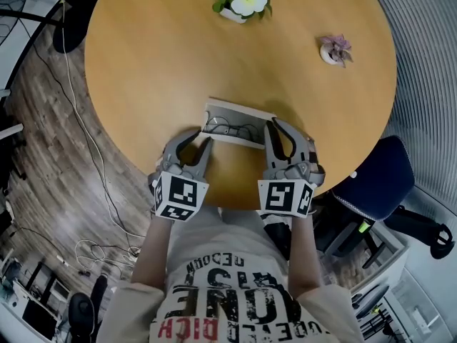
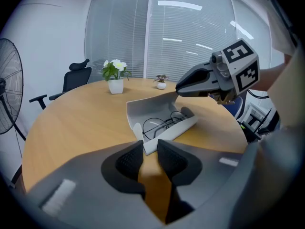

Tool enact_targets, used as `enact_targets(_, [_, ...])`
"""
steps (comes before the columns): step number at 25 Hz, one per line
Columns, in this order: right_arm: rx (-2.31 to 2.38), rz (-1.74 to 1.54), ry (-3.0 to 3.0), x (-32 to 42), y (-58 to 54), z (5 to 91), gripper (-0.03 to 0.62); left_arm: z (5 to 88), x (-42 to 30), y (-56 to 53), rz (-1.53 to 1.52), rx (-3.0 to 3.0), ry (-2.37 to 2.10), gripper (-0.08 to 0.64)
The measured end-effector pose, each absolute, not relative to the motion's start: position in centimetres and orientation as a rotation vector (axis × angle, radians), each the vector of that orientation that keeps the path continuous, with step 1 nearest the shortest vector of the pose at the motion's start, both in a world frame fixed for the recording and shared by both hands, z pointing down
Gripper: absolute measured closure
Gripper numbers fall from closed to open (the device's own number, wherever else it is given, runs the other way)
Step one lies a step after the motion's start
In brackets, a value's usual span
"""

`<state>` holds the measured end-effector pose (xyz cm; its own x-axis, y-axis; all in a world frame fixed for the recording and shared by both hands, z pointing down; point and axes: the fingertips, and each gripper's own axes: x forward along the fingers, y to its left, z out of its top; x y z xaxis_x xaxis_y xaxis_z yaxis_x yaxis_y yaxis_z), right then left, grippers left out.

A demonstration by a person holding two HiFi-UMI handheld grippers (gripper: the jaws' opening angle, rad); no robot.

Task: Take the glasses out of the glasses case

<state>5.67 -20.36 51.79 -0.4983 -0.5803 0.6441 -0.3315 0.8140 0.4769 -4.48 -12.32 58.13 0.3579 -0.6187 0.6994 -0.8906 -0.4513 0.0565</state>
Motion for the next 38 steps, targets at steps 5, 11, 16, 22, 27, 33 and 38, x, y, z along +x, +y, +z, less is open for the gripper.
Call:
enact_targets(5, [0.705,-0.345,-2.147,5.7,-22.6,52.6,0.541,58.2,-4.5,-12.3,0.833,2.183,-1.314,0.454])
enact_targets(11, [0.737,-0.331,-2.151,5.3,-24.0,53.3,0.541,58.3,-4.5,-12.2,0.825,2.173,-1.32,0.454])
enact_targets(16, [0.791,-0.234,-2.196,5.4,-24.1,53.2,0.541,58.3,-4.6,-12.1,0.827,2.169,-1.329,0.454])
enact_targets(22, [0.852,-0.089,-2.258,5.6,-23.8,52.7,0.54,57.9,-4.8,-12.6,0.71,2.128,-1.318,0.454])
enact_targets(27, [0.972,0.154,-2.391,6.3,-22.9,50.6,0.517,56.2,-5.5,-12.9,0.645,2.135,-1.375,0.454])
enact_targets(33, [1.107,0.271,-2.538,7.5,-20.6,46.5,0.517,51.7,-5.8,-13.1,0.478,2.214,-1.447,0.471])
enact_targets(38, [1.183,0.35,-2.608,8.4,-17.2,43.8,0.554,48.0,-6.2,-12.5,0.343,2.232,-1.532,0.519])
